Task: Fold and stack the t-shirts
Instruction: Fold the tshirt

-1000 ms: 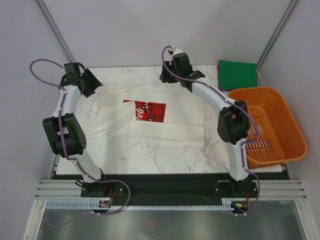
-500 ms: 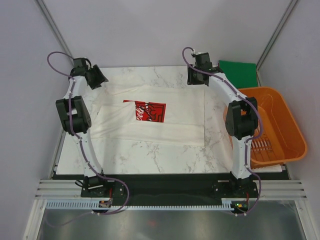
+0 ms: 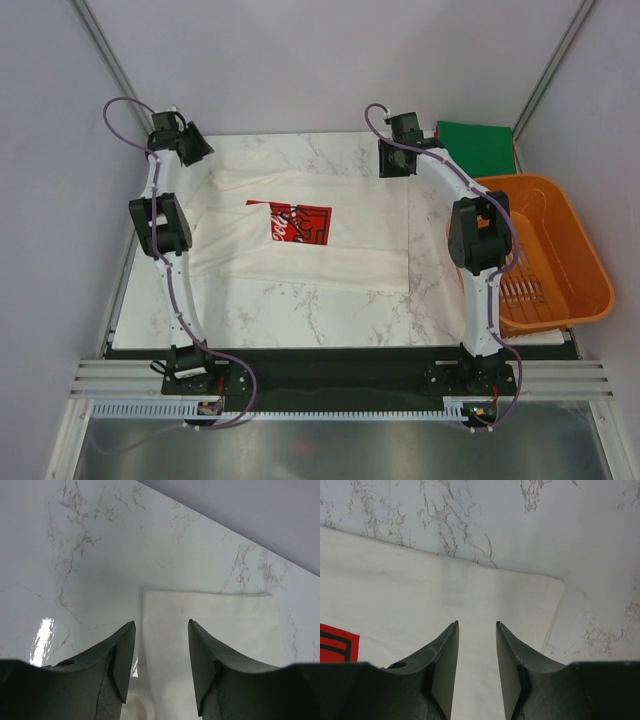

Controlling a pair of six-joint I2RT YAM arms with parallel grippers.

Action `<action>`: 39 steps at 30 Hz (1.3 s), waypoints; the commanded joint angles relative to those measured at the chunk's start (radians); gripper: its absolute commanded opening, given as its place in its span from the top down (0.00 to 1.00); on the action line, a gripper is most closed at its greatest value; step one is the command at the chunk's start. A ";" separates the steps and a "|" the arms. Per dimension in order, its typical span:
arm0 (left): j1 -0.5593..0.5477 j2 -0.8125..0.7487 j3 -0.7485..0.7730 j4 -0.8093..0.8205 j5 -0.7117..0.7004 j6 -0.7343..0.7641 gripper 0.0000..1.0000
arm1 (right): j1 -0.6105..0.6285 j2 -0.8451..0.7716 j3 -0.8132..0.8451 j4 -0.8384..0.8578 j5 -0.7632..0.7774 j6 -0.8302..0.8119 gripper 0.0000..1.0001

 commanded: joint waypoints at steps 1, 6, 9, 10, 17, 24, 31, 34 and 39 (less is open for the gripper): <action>-0.003 0.054 0.050 0.016 0.021 -0.006 0.46 | -0.003 -0.030 -0.013 0.035 0.006 0.021 0.57; -0.019 0.050 0.018 0.014 -0.022 -0.020 0.49 | -0.003 -0.038 -0.011 0.049 0.011 0.022 0.56; -0.042 0.002 -0.051 0.008 -0.113 -0.002 0.50 | -0.005 -0.039 -0.010 0.051 0.016 0.021 0.56; -0.052 -0.005 -0.074 0.005 -0.137 0.001 0.50 | -0.005 -0.041 -0.010 0.051 0.017 0.019 0.56; -0.062 0.024 -0.011 -0.064 -0.171 0.009 0.57 | -0.010 -0.096 -0.054 0.066 -0.001 0.034 0.56; -0.066 0.037 0.015 -0.087 -0.162 0.018 0.74 | -0.011 -0.121 -0.080 0.075 -0.015 0.036 0.56; -0.100 -0.004 0.020 -0.078 -0.125 0.090 0.98 | -0.046 -0.035 -0.044 0.075 -0.017 0.038 0.54; -0.101 -0.056 0.017 -0.064 -0.082 0.077 0.98 | -0.074 -0.003 -0.015 0.043 -0.055 -0.008 0.52; -0.101 -0.134 0.018 -0.046 -0.073 0.035 0.98 | -0.103 0.053 0.061 0.003 -0.063 -0.057 0.53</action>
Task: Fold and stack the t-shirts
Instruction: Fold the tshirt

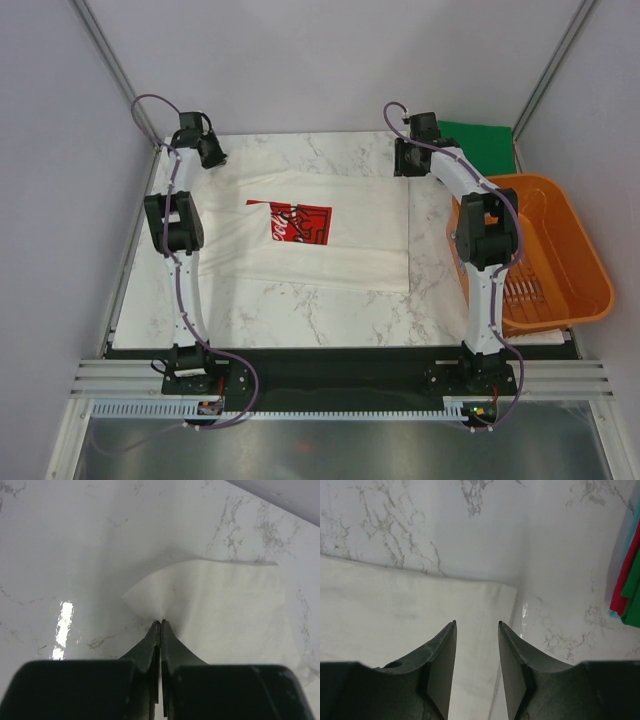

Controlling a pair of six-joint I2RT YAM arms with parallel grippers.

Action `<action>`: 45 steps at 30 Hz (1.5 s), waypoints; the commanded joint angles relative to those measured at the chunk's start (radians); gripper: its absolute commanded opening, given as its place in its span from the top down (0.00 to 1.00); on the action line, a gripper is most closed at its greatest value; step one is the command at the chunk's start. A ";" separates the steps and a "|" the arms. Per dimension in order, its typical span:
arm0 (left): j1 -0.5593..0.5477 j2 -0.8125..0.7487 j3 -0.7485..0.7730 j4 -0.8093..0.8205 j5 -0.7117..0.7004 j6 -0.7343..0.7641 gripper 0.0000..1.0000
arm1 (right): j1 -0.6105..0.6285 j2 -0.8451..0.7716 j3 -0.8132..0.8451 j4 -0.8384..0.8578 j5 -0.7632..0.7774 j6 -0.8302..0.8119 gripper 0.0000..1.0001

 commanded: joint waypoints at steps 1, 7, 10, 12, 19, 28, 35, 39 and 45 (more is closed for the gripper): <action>-0.002 -0.157 0.035 0.029 0.052 -0.004 0.98 | -0.018 0.054 0.092 -0.029 -0.023 -0.050 0.54; -0.001 -0.194 0.011 0.053 0.115 -0.030 0.98 | -0.020 0.144 0.187 -0.027 0.042 -0.033 0.57; 0.002 -0.212 -0.008 0.063 0.127 -0.028 0.98 | -0.020 0.181 0.212 -0.030 0.043 -0.031 0.56; 0.000 -0.226 -0.028 0.061 0.106 -0.013 0.98 | -0.020 0.198 0.219 -0.035 0.049 -0.033 0.56; 0.002 -0.254 -0.080 0.070 0.095 0.030 0.98 | -0.025 0.258 0.233 -0.036 0.051 -0.039 0.55; 0.000 -0.255 -0.089 0.081 0.116 0.031 0.98 | -0.032 0.275 0.244 -0.065 0.078 -0.069 0.56; -0.001 -0.255 -0.086 0.087 0.118 0.021 0.98 | -0.046 0.240 0.268 -0.039 0.114 -0.099 0.54; -0.002 -0.249 -0.085 0.092 0.115 0.016 0.98 | -0.055 0.230 0.272 -0.026 0.057 -0.111 0.51; -0.002 -0.246 -0.089 0.095 0.106 0.027 0.98 | -0.069 0.224 0.253 -0.029 0.023 -0.120 0.51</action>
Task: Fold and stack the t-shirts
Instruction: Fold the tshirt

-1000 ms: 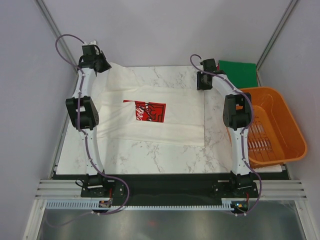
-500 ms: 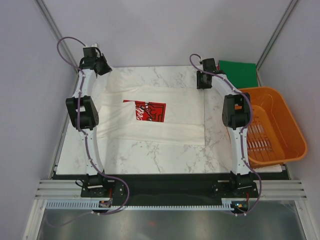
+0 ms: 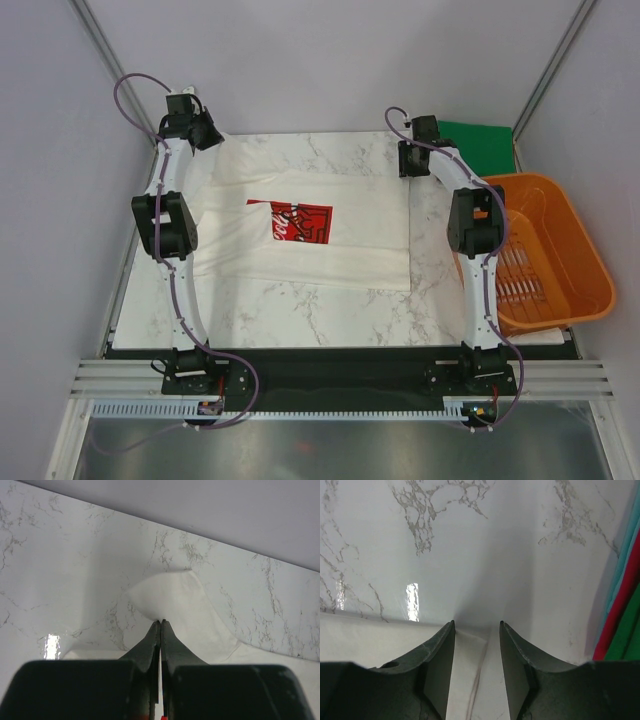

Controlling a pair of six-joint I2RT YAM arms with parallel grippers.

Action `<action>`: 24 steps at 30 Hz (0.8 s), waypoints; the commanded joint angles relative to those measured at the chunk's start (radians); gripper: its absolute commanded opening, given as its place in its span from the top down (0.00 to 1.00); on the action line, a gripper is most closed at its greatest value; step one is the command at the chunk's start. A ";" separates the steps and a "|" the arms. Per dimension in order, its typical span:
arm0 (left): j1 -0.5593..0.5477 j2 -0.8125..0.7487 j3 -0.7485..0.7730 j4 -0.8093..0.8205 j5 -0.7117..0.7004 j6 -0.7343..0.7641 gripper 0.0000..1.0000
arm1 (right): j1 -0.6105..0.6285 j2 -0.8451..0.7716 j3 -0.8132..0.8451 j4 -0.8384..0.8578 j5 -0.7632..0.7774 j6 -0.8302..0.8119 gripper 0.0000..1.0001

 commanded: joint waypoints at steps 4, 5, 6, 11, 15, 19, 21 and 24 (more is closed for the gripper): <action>0.002 -0.051 0.003 0.042 0.006 0.036 0.98 | -0.043 -0.004 0.012 -0.021 -0.074 -0.016 0.55; 0.002 -0.051 0.003 0.042 0.006 0.037 0.98 | -0.044 0.002 0.012 -0.026 -0.092 -0.014 0.56; 0.002 -0.053 0.003 0.044 0.006 0.037 0.98 | -0.046 0.003 0.008 -0.028 -0.103 -0.019 0.57; 0.002 -0.049 0.001 0.045 0.009 0.034 0.98 | -0.046 0.002 0.006 -0.028 -0.148 -0.028 0.65; 0.002 -0.049 0.001 0.047 0.013 0.033 0.98 | -0.046 0.000 0.015 -0.023 -0.212 -0.034 0.66; 0.002 -0.051 0.003 0.048 0.013 0.026 0.98 | -0.044 0.005 0.019 -0.028 -0.220 -0.030 0.65; 0.002 -0.053 0.004 0.048 0.013 0.026 0.98 | -0.046 0.006 0.015 -0.034 -0.220 -0.027 0.65; 0.002 -0.053 0.006 0.050 0.013 0.026 0.98 | -0.044 0.005 0.006 -0.035 -0.217 -0.027 0.65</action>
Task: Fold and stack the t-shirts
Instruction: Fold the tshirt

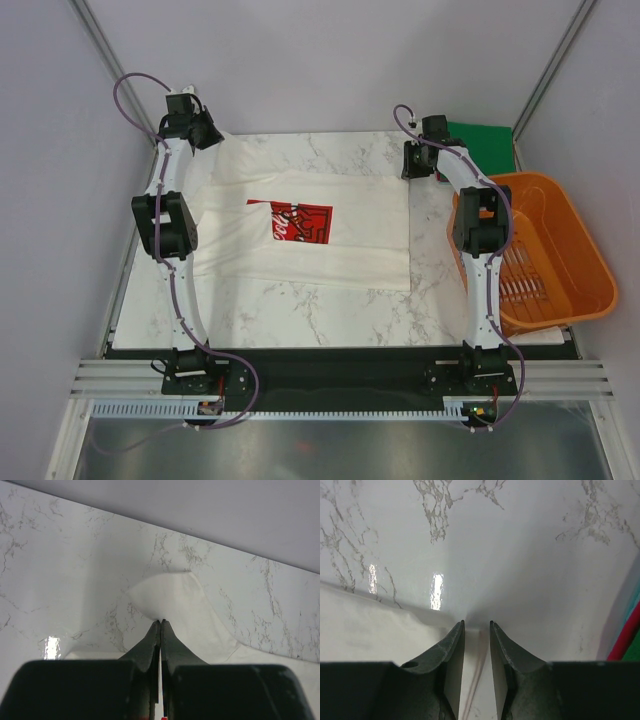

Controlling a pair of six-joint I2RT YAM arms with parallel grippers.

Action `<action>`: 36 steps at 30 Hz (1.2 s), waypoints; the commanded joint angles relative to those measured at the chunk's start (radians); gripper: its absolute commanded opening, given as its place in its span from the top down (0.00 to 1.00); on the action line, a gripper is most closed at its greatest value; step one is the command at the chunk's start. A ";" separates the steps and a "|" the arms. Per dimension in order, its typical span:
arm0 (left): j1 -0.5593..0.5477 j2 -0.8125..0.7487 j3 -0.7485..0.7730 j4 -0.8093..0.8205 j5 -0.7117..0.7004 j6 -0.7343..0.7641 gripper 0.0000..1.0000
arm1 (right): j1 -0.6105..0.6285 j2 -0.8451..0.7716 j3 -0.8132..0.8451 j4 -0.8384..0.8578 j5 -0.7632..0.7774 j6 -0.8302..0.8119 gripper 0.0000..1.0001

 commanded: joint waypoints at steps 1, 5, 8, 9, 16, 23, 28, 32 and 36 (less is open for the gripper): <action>0.002 -0.053 0.006 0.040 0.014 0.026 0.98 | 0.003 0.006 0.006 -0.011 -0.025 -0.013 0.65; 0.002 -0.051 0.007 0.043 0.015 0.026 0.98 | 0.003 0.008 0.011 -0.012 -0.030 -0.015 0.69; 0.002 -0.051 0.007 0.045 0.020 0.026 0.98 | 0.001 0.006 0.012 -0.016 -0.040 -0.015 0.79; 0.002 -0.051 0.006 0.043 0.023 0.026 0.98 | 0.001 0.006 0.015 -0.014 -0.042 -0.015 0.82; 0.002 -0.059 0.001 0.043 0.014 0.032 0.98 | -0.008 0.000 0.069 -0.005 0.007 0.002 1.00; 0.007 -0.098 -0.016 0.043 0.027 0.009 0.98 | -0.008 -0.112 -0.012 0.105 -0.005 -0.012 1.00; 0.013 -0.164 -0.094 0.043 0.026 0.009 0.98 | -0.006 -0.182 -0.179 0.176 0.010 -0.006 1.00; 0.015 -0.226 -0.169 0.045 0.014 0.035 0.98 | 0.000 -0.245 -0.287 0.248 0.027 -0.009 1.00; 0.028 -0.289 -0.249 0.043 -0.015 0.081 0.98 | 0.003 -0.302 -0.398 0.306 0.045 0.002 1.00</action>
